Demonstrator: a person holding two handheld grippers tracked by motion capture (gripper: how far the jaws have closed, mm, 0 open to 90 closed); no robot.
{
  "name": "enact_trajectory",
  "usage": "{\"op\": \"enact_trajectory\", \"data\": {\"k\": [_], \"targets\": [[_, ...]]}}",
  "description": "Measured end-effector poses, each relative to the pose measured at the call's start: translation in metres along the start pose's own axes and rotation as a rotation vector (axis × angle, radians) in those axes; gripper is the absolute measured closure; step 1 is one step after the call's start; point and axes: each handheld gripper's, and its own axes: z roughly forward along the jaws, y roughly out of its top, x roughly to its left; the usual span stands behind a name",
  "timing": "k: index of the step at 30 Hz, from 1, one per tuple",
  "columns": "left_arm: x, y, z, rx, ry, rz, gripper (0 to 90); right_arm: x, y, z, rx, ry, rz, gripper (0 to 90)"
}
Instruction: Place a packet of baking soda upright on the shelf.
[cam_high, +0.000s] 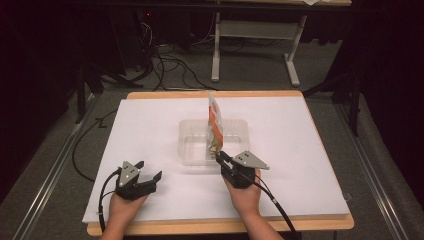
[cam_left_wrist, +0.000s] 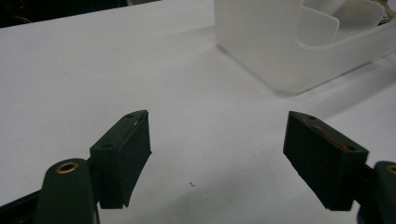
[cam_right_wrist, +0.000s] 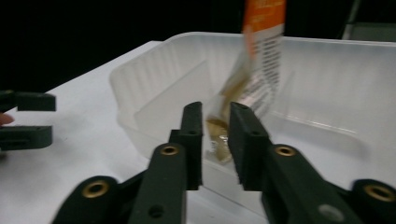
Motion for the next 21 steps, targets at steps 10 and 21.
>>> {"op": "enact_trajectory", "data": {"k": [10, 21], "targets": [[0.0, 0.0, 0.0, -0.001, 0.005, 0.0, 23.5, -0.007, 0.014, 0.025, 0.013, 0.007, 0.025, 90.0], [0.0, 0.0, 0.0, -0.004, 0.005, 0.001, 23.6, -0.008, 0.019, -0.009, -0.037, 0.037, -0.03, 68.7]]}}
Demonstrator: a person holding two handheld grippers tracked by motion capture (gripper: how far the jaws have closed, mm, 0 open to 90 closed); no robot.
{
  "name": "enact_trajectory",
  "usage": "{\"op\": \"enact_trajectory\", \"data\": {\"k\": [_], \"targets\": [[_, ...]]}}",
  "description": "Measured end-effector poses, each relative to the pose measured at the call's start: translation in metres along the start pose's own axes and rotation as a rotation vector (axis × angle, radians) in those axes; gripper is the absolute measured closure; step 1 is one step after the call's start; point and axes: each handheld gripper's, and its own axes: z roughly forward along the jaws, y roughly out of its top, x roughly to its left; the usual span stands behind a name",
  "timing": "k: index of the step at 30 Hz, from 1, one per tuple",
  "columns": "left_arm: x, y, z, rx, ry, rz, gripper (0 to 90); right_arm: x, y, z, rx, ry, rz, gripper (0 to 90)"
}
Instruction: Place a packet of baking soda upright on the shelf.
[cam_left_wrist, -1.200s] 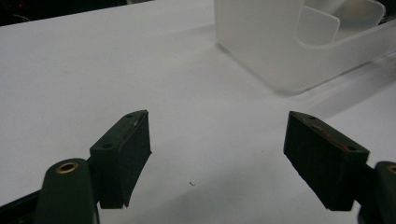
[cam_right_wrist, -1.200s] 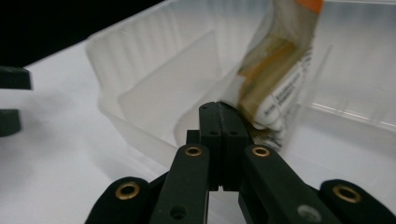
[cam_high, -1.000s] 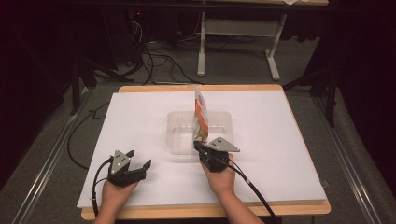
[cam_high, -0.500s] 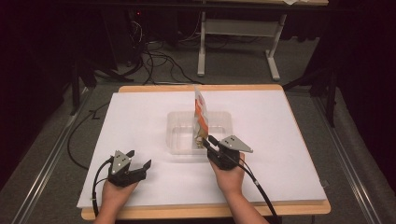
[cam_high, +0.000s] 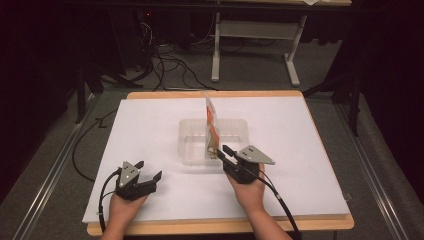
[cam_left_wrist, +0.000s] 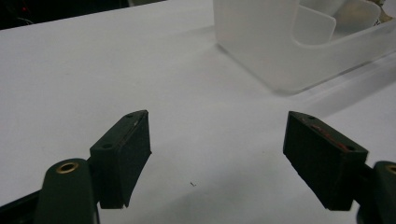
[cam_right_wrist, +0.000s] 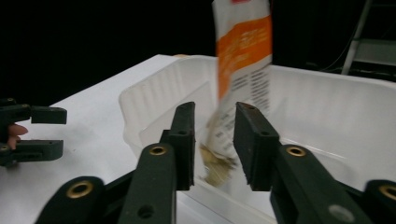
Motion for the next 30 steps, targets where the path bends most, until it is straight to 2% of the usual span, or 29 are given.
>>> {"op": "enact_trajectory", "data": {"k": [2, 5, 9, 18, 23, 25, 26, 27, 28, 30], "targets": [[0.0, 0.0, 0.0, 0.0, -0.001, 0.001, 23.6, -0.009, 0.0, -0.018, -0.011, -0.012, 0.001, 66.2], [0.0, 0.0, 0.0, 0.0, 0.001, 0.002, 23.6, -0.024, -0.001, -0.042, -0.022, -0.056, -0.024, 64.2], [0.0, 0.0, 0.0, 0.0, 0.006, 0.002, 23.6, -0.051, -0.002, -0.067, -0.032, -0.116, -0.004, 63.2], [-0.001, 0.0, -0.001, -0.003, 0.01, 0.001, 23.2, -0.107, -0.009, -0.097, -0.018, -0.257, 0.023, 59.6], [-0.001, 0.0, -0.001, -0.01, 0.011, -0.003, 23.0, -0.137, -0.023, -0.113, 0.009, -0.354, 0.024, 49.7], [0.0, -0.001, -0.002, -0.014, 0.013, -0.005, 22.7, -0.144, -0.041, -0.12, 0.01, -0.394, 0.034, 44.5], [0.0, -0.001, -0.002, -0.016, 0.015, -0.006, 22.6, -0.145, -0.056, -0.123, 0.005, -0.416, 0.037, 42.2], [-0.001, -0.001, -0.002, -0.012, 0.012, -0.009, 22.6, -0.147, -0.073, -0.125, 0.005, -0.438, 0.047, 34.3], [-0.001, 0.0, -0.002, -0.017, 0.015, 0.0, 22.2, -0.148, -0.07, -0.127, 0.028, -0.394, 0.077, 34.2], [-0.001, -0.001, -0.002, -0.014, 0.014, -0.003, 21.8, -0.137, -0.06, -0.137, -0.039, -0.435, 0.016, 36.4]]}}
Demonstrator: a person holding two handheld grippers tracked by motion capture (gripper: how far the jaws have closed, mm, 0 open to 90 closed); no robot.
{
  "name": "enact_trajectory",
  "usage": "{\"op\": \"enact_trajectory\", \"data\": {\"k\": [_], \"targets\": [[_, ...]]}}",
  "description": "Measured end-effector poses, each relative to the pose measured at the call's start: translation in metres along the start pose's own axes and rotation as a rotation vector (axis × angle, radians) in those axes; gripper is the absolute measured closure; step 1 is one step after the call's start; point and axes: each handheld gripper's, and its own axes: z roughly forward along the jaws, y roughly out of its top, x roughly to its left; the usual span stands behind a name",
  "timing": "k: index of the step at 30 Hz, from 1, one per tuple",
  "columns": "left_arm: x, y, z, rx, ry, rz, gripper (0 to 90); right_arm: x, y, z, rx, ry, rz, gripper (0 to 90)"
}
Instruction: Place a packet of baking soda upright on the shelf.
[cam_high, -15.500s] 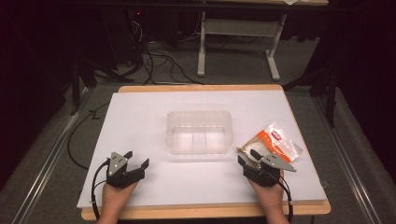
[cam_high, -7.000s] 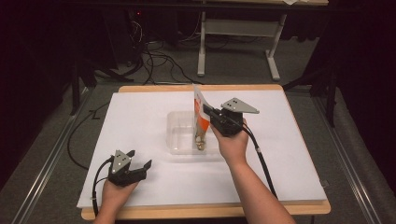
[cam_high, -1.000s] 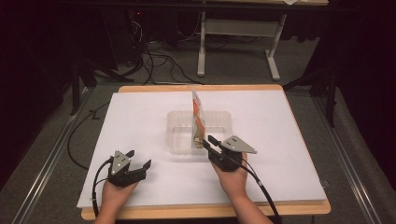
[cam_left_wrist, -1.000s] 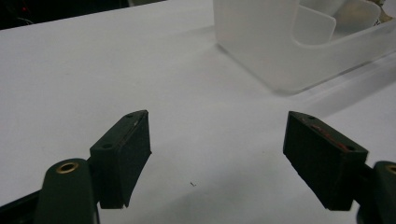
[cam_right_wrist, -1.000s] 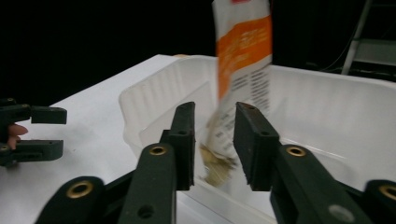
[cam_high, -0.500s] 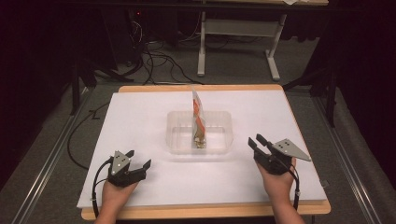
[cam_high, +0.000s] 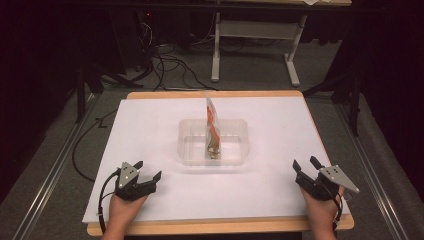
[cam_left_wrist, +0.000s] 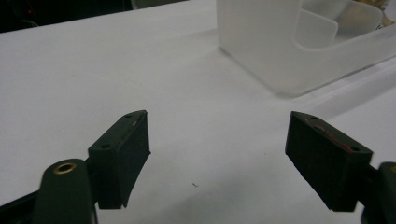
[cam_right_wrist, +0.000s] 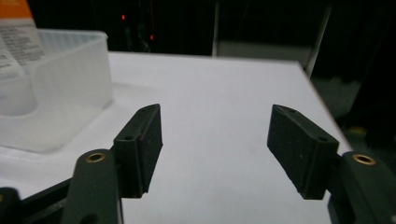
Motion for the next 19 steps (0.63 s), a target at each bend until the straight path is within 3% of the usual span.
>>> {"op": "enact_trajectory", "data": {"k": [2, 5, 9, 19], "targets": [[0.0, 0.0, 0.0, 0.001, 0.002, -0.003, 21.2, 0.005, -0.001, -0.002, -0.006, -0.004, -0.032, 36.3], [0.0, 0.0, -0.001, -0.005, 0.003, -0.008, 20.9, 0.006, -0.007, 0.008, 0.046, 0.019, -0.034, 36.1], [0.001, 0.0, -0.001, -0.002, -0.003, -0.01, 20.3, 0.003, -0.009, 0.013, 0.063, 0.012, -0.004, 36.0], [0.001, 0.0, 0.0, -0.001, -0.004, -0.013, 15.4, 0.005, -0.013, 0.016, 0.091, 0.008, -0.013, 33.2]]}}
